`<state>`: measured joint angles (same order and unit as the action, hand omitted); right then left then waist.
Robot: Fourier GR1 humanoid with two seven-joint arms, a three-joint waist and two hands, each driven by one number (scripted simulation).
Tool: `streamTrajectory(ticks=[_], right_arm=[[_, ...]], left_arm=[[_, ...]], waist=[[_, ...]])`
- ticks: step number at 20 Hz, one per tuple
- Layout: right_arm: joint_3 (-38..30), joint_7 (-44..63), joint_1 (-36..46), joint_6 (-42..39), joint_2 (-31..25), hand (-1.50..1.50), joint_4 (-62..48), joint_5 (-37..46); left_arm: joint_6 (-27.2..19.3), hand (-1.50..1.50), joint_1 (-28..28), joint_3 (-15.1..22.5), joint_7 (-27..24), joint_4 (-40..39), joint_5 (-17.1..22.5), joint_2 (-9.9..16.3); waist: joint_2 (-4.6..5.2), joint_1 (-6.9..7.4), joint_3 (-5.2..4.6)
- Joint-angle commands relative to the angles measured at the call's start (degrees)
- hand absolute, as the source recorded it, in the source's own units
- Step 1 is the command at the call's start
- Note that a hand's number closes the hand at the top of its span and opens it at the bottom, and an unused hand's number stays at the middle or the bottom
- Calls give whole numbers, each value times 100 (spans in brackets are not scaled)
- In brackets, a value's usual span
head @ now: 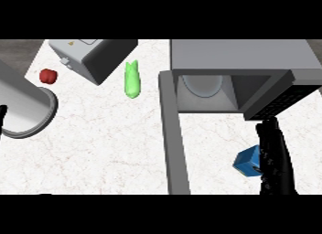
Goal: Pick up the milk, place it into the microwave and close the microwave
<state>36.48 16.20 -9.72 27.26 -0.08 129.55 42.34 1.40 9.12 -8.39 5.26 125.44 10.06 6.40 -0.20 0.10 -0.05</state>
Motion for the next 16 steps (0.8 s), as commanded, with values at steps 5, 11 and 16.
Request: streamTrajectory(ticks=[5,11,16], right_arm=[[246,637,-151,502,7,-150,-114,797],[499,137,-857,965,-181,-150,-184,576],[-397,-539,-800,1041,-841,-150,-444,-836]], left_arm=[[695,-150,622,-751,-389,-4,728,147],[988,-150,1252,-1151,-28,870,1307,124],[883,-150,1258,-1026,253,1156,1135,-76]], waist=[[12,9,2],[3,10,6],[13,0,9]])
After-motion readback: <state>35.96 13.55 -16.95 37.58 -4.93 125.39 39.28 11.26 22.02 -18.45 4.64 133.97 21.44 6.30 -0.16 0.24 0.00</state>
